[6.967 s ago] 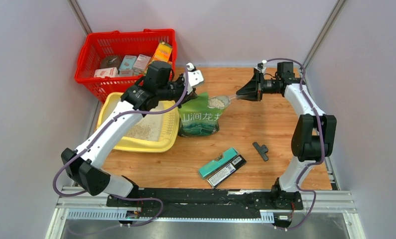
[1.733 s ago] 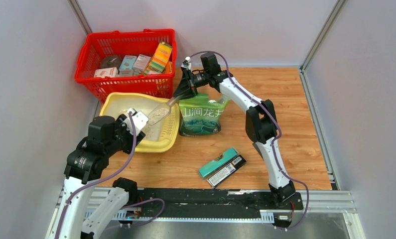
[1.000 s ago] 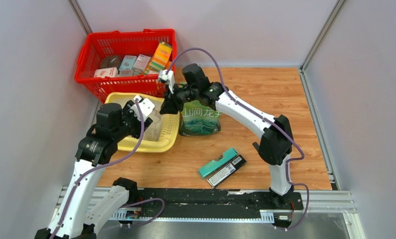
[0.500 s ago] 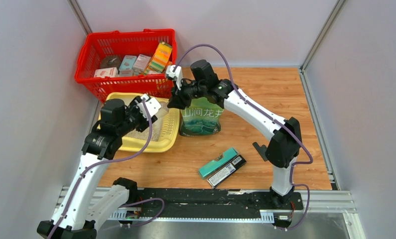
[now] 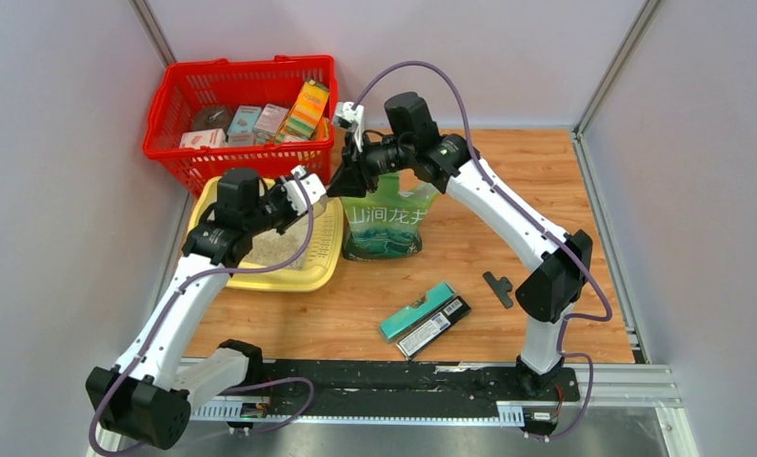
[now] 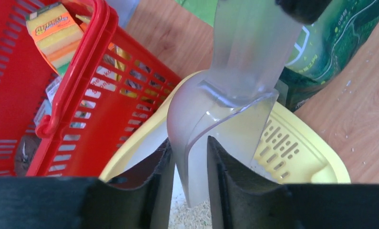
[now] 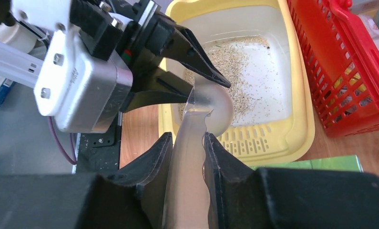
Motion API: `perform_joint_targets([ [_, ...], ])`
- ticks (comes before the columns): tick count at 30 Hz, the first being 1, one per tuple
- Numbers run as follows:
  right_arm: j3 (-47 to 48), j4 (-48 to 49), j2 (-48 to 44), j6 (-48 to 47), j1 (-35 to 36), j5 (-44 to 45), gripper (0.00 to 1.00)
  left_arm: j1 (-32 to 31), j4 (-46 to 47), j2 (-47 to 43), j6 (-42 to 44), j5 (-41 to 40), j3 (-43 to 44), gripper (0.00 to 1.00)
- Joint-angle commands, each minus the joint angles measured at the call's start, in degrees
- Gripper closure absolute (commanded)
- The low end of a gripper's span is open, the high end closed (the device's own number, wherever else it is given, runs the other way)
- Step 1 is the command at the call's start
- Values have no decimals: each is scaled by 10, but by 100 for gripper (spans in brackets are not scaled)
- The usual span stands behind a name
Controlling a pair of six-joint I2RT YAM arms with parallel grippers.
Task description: Fill the litter box with clean litter
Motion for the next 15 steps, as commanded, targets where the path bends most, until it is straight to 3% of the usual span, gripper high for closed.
perform_joint_targets([
  [1,37,-19,-9,32,-16,-34,100,2,57,32,0,55,39,70],
  [2,35,-20,-12,38,-19,-33,100,1,58,40,-10,72,47,86],
  [4,33,-23,-13,50,-27,-26,97,0,57,58,-29,87,57,100],
  [6,33,-33,-16,60,-35,-22,83,0,45,70,-59,110,74,100],
  [7,31,-34,-20,76,-47,-20,63,0,41,79,-70,117,79,100],
  [10,18,-34,-36,123,-82,-26,43,0,32,90,-98,141,94,100],
  [15,-39,-9,-76,183,-130,-69,34,0,25,102,-139,143,110,100],
])
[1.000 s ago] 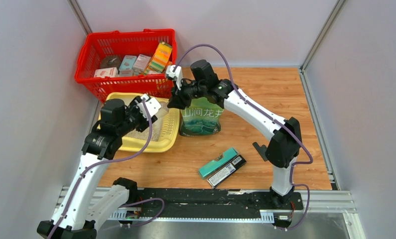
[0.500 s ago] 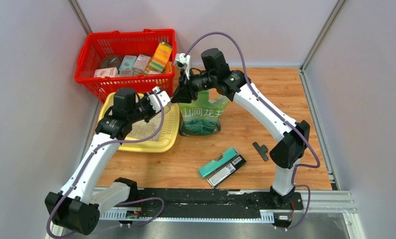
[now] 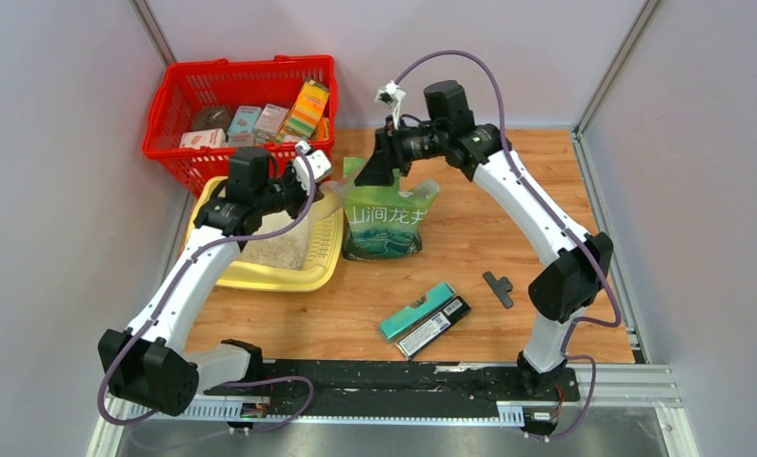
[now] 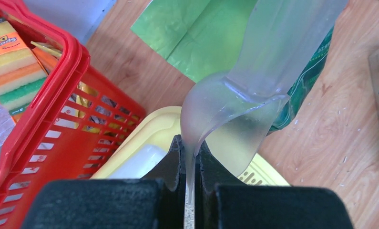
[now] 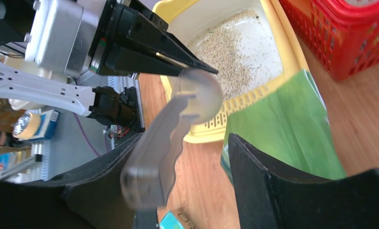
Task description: Fill the litter box with clean litter
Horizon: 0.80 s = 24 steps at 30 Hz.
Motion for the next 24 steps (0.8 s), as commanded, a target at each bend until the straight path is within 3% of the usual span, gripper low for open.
perform_joint_targets([
  [1,-39,26,-72,71,-51,-39,33,0,3,6,-51,51,47,100],
  [5,-78,67,-91,79,-50,-47,32,-12,-4,18,-83,50,60,100],
  [24,-38,101,-45,90,-17,-9,40,-35,-12,75,-133,37,108,100],
])
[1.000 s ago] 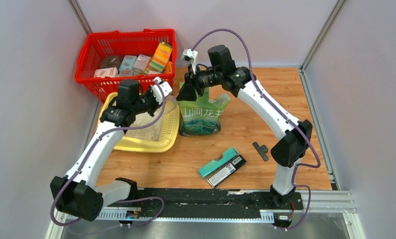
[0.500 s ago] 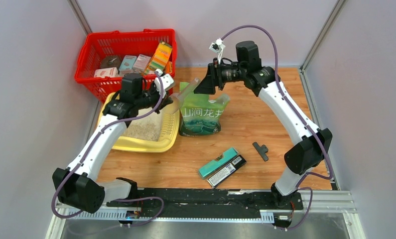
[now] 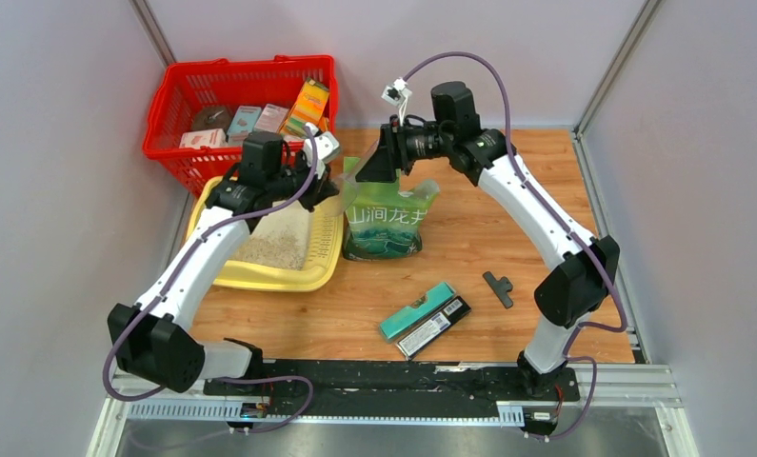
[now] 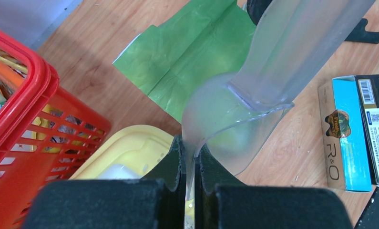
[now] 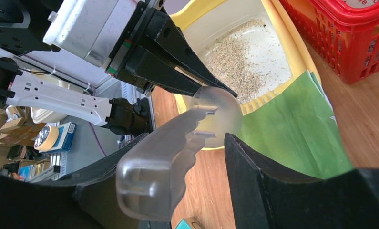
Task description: Fill the litter box with clean litter
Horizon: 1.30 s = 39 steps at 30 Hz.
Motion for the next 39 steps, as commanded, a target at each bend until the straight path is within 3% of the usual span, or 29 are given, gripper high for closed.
perform_joint_targets([
  [1,23,28,-7,0,5,28,41,-3,12,6,-17,11,31,100],
  [7,35,29,-2,-3,11,56,45,-7,9,17,-17,10,37,100],
  [13,41,23,3,-13,16,85,65,-7,7,29,-14,12,50,100],
  [16,46,21,7,-15,16,90,69,-7,8,33,-14,14,54,100],
  [18,48,19,10,-20,16,93,80,-7,8,38,-16,14,58,100],
  [19,54,9,10,-33,16,97,93,-8,8,39,-17,10,61,100],
  [20,59,2,9,-41,16,103,100,-7,8,40,-17,6,64,100],
  [24,78,-9,-8,-19,-29,105,100,-5,12,30,-7,9,71,52],
  [27,79,-11,-38,10,-75,94,100,-2,20,21,16,25,66,39],
  [32,55,-21,-98,27,-133,87,100,-2,-19,57,73,60,108,36],
  [39,1,-64,-149,-26,-205,88,100,-16,-64,168,93,68,226,32],
])
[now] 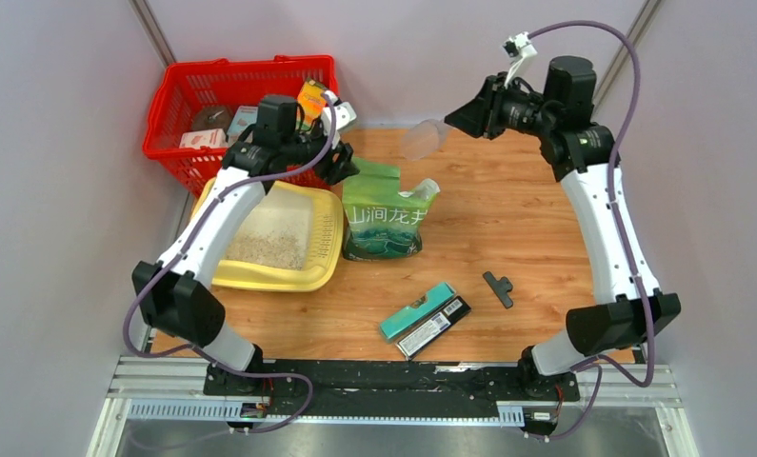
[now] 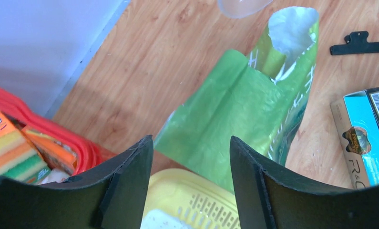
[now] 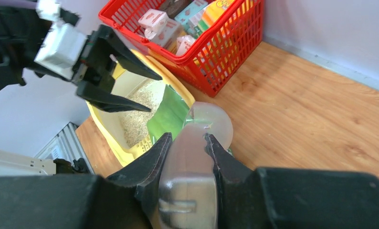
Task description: Fill the litter box with clean litter
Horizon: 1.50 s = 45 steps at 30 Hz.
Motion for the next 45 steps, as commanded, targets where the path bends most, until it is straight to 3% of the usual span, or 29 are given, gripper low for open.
perform_joint_targets([
  [1,-8,-45,-31,-52,-20,-16,100,-10,-47,62,35,36,76,32],
  [11,-17,-112,-38,-158,-22,-39,100,-20,-147,146,71,69,166,32],
  [17,23,-179,-17,-183,-23,-51,100,-20,-254,192,98,101,243,65],
  [18,29,-180,-15,-184,-23,-47,100,-20,-260,192,100,108,244,76],
  [20,36,-187,-13,-191,-24,-41,100,-20,-263,188,97,116,238,84],
  [22,50,-193,-8,-192,-24,-42,100,-20,-235,171,82,110,216,100],
  [34,131,-320,42,-282,-22,-46,100,-20,-50,30,-15,80,95,100],
  [45,170,-361,78,-402,10,-47,100,-25,4,-16,-60,84,40,100],
])
